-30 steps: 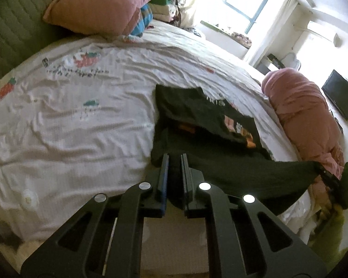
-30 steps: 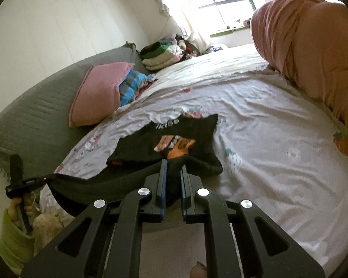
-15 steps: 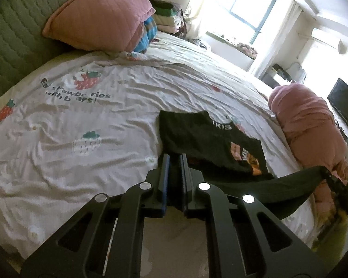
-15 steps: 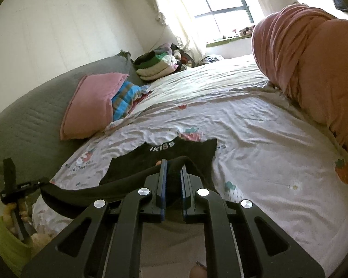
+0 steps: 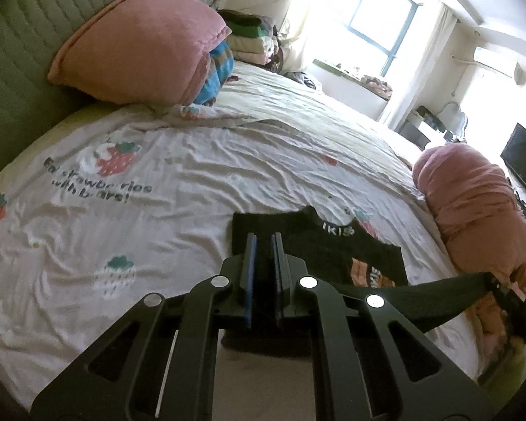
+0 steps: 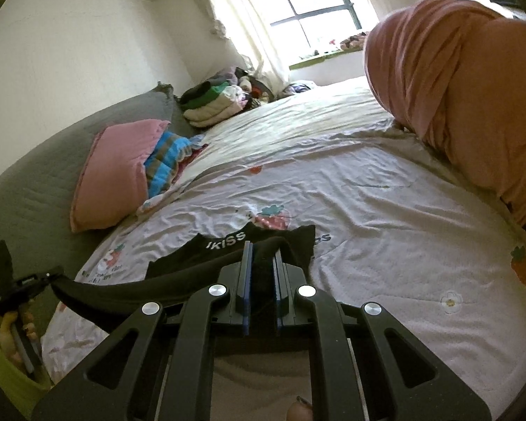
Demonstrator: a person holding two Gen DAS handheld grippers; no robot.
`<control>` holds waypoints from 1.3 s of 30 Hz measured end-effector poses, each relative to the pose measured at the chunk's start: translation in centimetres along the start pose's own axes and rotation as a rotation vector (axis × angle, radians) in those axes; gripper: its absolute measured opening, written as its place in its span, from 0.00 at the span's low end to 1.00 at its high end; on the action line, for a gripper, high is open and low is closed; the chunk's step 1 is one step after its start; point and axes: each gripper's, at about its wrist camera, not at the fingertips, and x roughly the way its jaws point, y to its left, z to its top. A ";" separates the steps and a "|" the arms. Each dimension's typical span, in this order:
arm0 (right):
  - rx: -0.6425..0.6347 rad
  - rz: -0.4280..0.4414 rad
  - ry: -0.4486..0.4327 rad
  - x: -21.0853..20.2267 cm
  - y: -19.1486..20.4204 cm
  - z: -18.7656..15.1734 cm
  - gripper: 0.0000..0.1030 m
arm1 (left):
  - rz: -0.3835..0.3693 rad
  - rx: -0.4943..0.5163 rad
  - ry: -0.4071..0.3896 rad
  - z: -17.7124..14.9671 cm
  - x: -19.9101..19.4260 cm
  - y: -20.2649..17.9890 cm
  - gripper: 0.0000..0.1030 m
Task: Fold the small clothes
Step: 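Lift the hem with both tools and fold it toward the collar, then lower the held hem onto the shirt near the IKISS collar with both tools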
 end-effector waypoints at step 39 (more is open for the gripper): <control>-0.057 -0.212 0.118 12.5 -1.4 -1.2 0.37 | 0.094 0.000 0.067 -0.3 11.2 2.8 0.15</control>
